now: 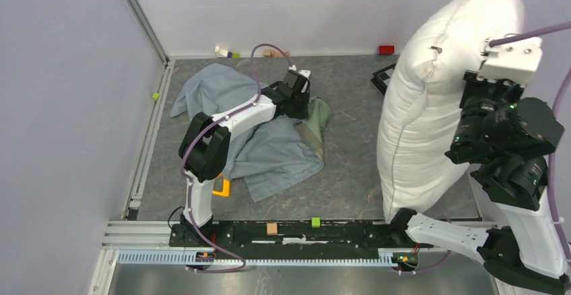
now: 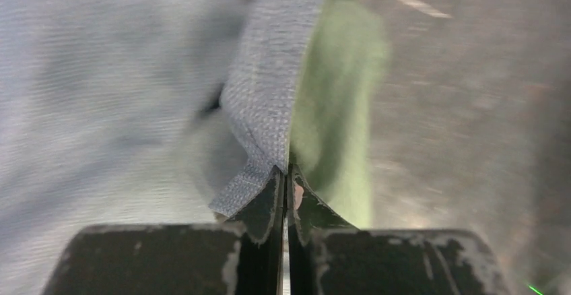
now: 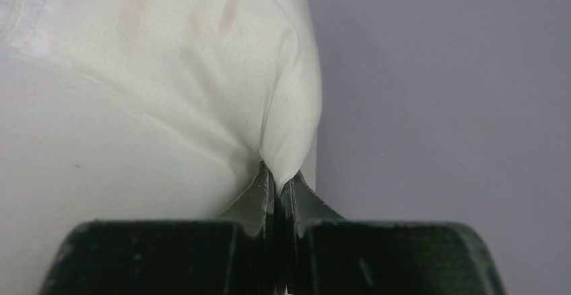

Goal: Put the pillow into the pillowcase

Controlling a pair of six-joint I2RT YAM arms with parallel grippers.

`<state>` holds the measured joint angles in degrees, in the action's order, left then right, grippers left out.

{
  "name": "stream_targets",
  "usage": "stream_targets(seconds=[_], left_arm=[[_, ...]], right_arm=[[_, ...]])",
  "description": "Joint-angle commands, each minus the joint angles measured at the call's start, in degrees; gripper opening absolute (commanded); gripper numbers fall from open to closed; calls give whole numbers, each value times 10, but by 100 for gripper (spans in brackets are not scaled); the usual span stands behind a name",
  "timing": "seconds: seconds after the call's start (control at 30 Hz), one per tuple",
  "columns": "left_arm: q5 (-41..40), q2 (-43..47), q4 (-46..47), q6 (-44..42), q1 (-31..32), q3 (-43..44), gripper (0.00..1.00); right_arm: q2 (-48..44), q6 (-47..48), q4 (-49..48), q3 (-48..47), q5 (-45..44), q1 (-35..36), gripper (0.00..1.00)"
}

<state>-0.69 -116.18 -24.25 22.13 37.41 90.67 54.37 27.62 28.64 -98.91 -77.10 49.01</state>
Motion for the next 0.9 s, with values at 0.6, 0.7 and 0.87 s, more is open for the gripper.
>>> stream_targets(seconds=[0.6,0.7,0.87], left_arm=[[-18,154,-64,113,41,-13,86],[-55,245,-104,106,42,-96,85],[-94,367,-165,109,49,-231,75]], right_arm=[[33,-211,8,105,221,-2,0],[25,-225,9,132,226,-2,0],[16,-246,15,157,238,-2,0]])
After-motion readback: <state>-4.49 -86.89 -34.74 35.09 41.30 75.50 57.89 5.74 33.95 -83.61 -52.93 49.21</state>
